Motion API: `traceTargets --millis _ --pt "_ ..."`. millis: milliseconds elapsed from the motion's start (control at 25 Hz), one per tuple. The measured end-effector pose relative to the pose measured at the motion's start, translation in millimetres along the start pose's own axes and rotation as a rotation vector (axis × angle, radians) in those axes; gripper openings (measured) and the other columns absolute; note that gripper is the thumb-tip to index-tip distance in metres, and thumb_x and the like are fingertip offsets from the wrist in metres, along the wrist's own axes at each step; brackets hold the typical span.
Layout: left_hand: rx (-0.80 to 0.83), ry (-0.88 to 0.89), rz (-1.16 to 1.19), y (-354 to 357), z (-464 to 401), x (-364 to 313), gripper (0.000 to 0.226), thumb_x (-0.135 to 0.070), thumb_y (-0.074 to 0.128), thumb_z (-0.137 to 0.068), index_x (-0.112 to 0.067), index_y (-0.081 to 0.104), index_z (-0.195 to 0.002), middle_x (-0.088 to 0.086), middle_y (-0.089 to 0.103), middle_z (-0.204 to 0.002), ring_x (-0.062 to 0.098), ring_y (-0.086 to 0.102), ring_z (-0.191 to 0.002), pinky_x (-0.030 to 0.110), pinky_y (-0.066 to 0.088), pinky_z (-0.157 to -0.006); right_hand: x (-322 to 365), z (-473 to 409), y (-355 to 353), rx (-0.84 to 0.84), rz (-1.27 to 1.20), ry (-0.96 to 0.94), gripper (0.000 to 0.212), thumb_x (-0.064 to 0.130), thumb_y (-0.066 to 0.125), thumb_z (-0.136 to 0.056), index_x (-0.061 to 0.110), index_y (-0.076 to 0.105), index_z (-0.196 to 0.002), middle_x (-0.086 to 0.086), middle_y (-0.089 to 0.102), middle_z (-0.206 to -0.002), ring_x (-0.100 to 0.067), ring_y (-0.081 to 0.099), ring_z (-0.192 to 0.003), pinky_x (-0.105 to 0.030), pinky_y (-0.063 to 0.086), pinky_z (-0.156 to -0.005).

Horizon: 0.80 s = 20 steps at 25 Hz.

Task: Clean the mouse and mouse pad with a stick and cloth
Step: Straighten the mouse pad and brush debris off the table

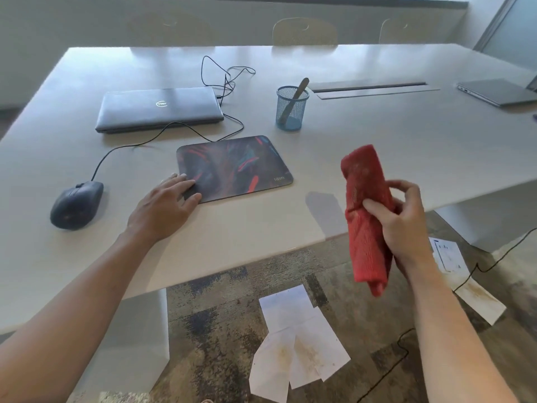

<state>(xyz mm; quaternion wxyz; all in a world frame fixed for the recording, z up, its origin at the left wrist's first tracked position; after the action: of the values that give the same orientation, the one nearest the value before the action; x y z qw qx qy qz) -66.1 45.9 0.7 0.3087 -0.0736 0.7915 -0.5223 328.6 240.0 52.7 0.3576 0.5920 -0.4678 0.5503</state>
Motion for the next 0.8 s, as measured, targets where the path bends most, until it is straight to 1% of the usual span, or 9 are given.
traceTargets --millis 80,160,240,320,440,520,640,720,800 --pt "0.000 0.005 -0.003 -0.6 0.4 -1.1 0.049 -0.047 0.052 -0.093 -0.023 0.054 -0.136 -0.001 0.044 -0.149 0.012 0.028 -0.142 0.035 0.025 -0.112 3.9 -32.5 14.0 0.007 0.097 0.030 0.041 0.016 0.073 -0.074 0.032 0.047 -0.101 -0.006 0.074 -0.082 -0.023 0.074 -0.062 -0.036 0.059 -0.052" --pt "0.001 0.005 -0.001 -0.3 0.9 -1.4 0.049 -0.046 0.053 -0.093 -0.022 0.054 -0.136 0.000 0.044 -0.149 0.013 0.029 -0.142 0.035 0.025 -0.112 2.8 -67.1 31.7 0.036 0.236 0.047 0.040 0.022 0.072 -0.072 0.035 0.045 -0.099 -0.005 0.070 -0.089 -0.025 0.074 -0.068 -0.043 0.061 -0.066" --pt "0.008 0.007 -0.001 0.9 0.7 -1.8 0.049 -0.046 0.052 -0.094 -0.022 0.053 -0.137 0.000 0.044 -0.149 0.013 0.029 -0.142 0.035 0.025 -0.113 3.3 -99.7 52.1 0.075 0.405 0.030 0.039 0.028 0.068 -0.072 0.037 0.044 -0.102 -0.006 0.068 -0.098 -0.027 0.071 -0.080 -0.041 0.058 -0.076" --pt "0.007 0.015 -0.001 1.6 -0.5 -2.0 0.049 -0.045 0.052 -0.094 -0.021 0.053 -0.137 0.000 0.043 -0.150 0.014 0.028 -0.142 0.033 0.023 -0.113 5.3 -129.0 75.0 0.119 0.521 0.005 0.038 0.026 0.066 -0.076 0.038 0.044 -0.105 -0.010 0.065 -0.109 -0.030 0.065 -0.090 -0.037 0.052 -0.081" --pt "0.007 0.022 0.007 2.9 -0.6 -1.1 0.050 -0.043 0.051 -0.095 -0.019 0.052 -0.138 0.003 0.042 -0.150 0.014 0.026 -0.143 0.029 0.017 -0.114 -0.3 -167.2 105.4 0.194 0.725 -0.010 0.041 0.022 0.063 -0.082 0.037 0.048 -0.117 -0.010 0.060 -0.127 -0.034 0.056 -0.111 -0.041 0.046 -0.097" --pt "-0.002 0.034 0.021 3.3 -0.8 -2.9 0.050 -0.043 0.052 -0.095 -0.018 0.051 -0.138 0.003 0.042 -0.150 0.015 0.026 -0.143 0.025 0.013 -0.114 -4.7 -184.8 118.0 0.225 0.828 -0.031 0.044 0.023 0.064 -0.083 0.034 0.052 -0.123 -0.007 0.059 -0.133 -0.034 0.052 -0.121 -0.043 0.041 -0.104" --pt "-0.027 0.053 0.023 2.9 -1.9 -3.9 0.050 -0.042 0.053 -0.094 -0.017 0.052 -0.137 0.004 0.043 -0.149 0.016 0.028 -0.143 0.023 0.011 -0.114 -15.7 -201.3 133.2 0.257 0.862 -0.082 0.040 0.038 0.067 -0.086 0.029 0.057 -0.123 -0.005 0.061 -0.133 -0.033 0.053 -0.123 -0.042 0.040 -0.105" --pt "-0.035 0.060 0.022 1.8 -1.0 -5.6 0.050 -0.042 0.053 -0.094 -0.016 0.053 -0.137 0.004 0.044 -0.149 0.016 0.028 -0.143 0.024 0.012 -0.115 -25.6 -208.9 140.0 0.256 0.844 -0.114 0.038 0.049 0.057 -0.092 0.025 0.061 -0.122 -0.007 0.064 -0.130 -0.032 0.055 -0.122 -0.040 0.039 -0.104" --pt "-0.044 0.058 0.023 1.4 -1.3 -5.3 0.051 -0.043 0.054 -0.093 -0.017 0.053 -0.137 0.004 0.044 -0.149 0.016 0.028 -0.143 0.026 0.014 -0.116 -31.0 -219.3 140.8 0.221 0.747 -0.112 0.037 0.045 0.044 -0.100 0.021 0.063 -0.120 -0.011 0.064 -0.130 -0.031 0.055 -0.123 -0.037 0.038 -0.104"
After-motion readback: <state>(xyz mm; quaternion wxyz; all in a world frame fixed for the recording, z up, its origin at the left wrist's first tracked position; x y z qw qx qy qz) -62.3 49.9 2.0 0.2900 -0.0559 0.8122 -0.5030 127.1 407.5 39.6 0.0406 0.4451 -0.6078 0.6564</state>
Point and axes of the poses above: each hand's wrist, its own z-axis away from the middle knuckle, its own y-axis out of the palm, x = y × z, the point moved 10 cm from there along -z, towards the middle knuckle
